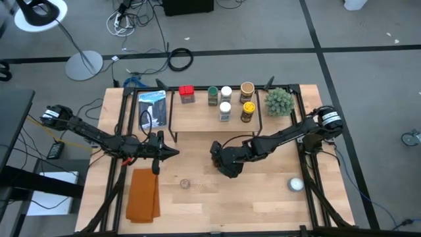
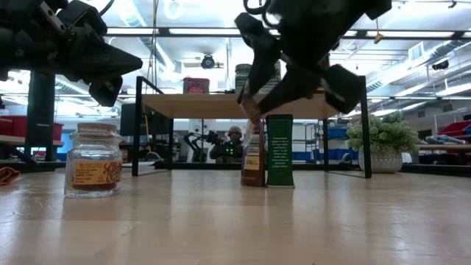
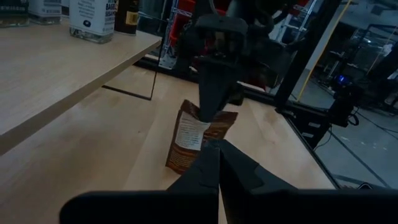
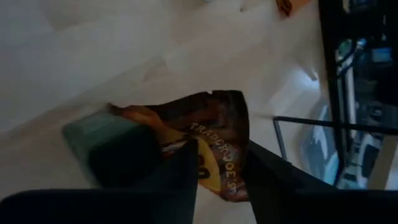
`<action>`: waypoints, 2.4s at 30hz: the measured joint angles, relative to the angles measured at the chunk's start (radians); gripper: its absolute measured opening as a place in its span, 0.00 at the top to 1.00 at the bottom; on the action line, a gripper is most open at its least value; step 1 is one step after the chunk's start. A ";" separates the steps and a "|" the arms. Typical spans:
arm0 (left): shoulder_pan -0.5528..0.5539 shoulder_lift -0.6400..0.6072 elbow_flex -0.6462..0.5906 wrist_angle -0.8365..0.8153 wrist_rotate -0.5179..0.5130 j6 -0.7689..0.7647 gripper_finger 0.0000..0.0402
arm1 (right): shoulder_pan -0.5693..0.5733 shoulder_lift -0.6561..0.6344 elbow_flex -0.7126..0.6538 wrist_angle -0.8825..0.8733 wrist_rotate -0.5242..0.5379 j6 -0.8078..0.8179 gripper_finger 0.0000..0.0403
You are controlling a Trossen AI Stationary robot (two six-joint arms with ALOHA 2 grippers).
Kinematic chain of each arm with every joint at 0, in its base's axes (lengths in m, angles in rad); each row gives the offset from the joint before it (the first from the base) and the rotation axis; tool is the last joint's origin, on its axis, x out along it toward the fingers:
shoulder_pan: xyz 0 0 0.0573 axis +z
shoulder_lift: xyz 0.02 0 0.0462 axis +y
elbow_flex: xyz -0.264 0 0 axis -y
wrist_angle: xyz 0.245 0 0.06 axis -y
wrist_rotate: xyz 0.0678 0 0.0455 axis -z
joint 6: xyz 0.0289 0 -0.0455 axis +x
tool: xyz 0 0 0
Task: Shelf spices
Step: Put the orange seasoning bag on the shelf
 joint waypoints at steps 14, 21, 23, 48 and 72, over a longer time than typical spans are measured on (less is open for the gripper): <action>0.000 0.000 0.000 0.001 0.000 0.000 0.99 | 0.018 -0.031 0.006 0.180 0.136 0.061 0.99; 0.000 0.000 0.000 0.001 0.000 0.000 0.99 | 0.009 -0.032 0.210 0.075 0.243 0.133 1.00; 0.000 0.000 0.000 0.000 0.000 0.000 0.99 | -0.005 -0.032 0.298 0.016 0.265 0.189 1.00; 0.000 0.000 0.000 0.001 0.000 0.000 0.99 | -0.293 0.290 0.992 -0.677 0.347 0.741 1.00; 0.000 0.000 0.000 0.001 0.000 0.000 0.99 | -0.266 0.336 1.175 -1.071 0.388 0.957 1.00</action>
